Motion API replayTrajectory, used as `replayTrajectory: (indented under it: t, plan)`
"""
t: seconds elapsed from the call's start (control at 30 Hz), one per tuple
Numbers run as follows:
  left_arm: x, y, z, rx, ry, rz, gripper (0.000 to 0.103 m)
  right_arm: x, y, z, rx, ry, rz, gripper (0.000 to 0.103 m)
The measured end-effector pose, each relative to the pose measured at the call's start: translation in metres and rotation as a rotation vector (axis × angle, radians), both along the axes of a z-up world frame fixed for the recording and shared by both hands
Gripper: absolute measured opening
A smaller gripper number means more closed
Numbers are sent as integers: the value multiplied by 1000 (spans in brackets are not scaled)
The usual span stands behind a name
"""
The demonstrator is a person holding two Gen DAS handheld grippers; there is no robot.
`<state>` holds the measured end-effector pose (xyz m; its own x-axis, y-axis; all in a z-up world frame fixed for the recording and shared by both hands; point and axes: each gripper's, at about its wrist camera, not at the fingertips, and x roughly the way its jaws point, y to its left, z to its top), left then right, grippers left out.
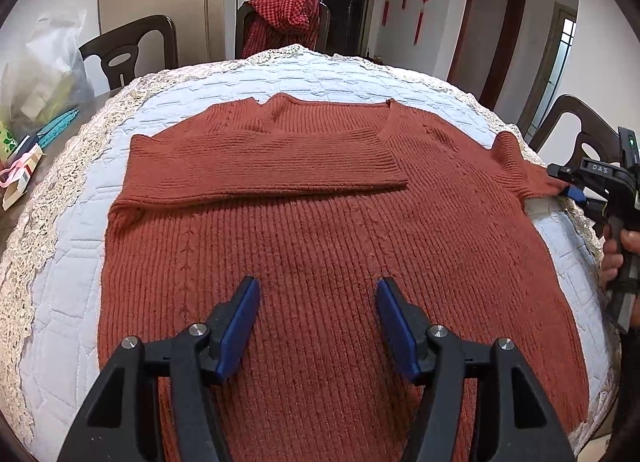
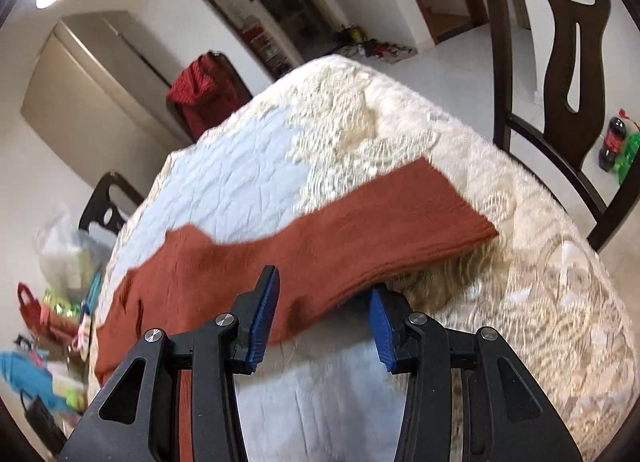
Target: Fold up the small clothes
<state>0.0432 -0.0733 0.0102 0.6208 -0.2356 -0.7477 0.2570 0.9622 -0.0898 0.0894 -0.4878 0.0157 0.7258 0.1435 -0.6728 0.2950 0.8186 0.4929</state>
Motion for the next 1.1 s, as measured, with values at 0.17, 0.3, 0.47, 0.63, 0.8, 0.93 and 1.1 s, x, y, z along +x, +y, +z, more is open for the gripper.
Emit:
replayTrajectory:
  t: [0.17, 0.3, 0.47, 0.63, 0.8, 0.93, 1.1]
  plan:
    - [0, 1, 0, -7, 1, -5, 66, 8, 5, 14, -33, -27, 10, 7]
    - [2, 2, 0, -16, 4, -6, 66, 7, 41, 52, -74, -141, 126, 6]
    - [2, 7, 4, -57, 6, -11, 67, 3, 110, 77, -112, -228, 363, 6]
    - [5, 22, 16, -149, -2, 2, 67, 11, 169, 55, -131, -170, 552, 7]
    - [9, 32, 21, -214, 27, 0, 67, 16, 206, 12, -143, -14, 705, 15]
    - [16, 28, 26, -256, 46, -24, 67, 0, 202, 11, -136, -25, 740, 34]
    - [30, 10, 23, -311, 93, -63, 67, -20, 182, 24, -109, -87, 715, 35]
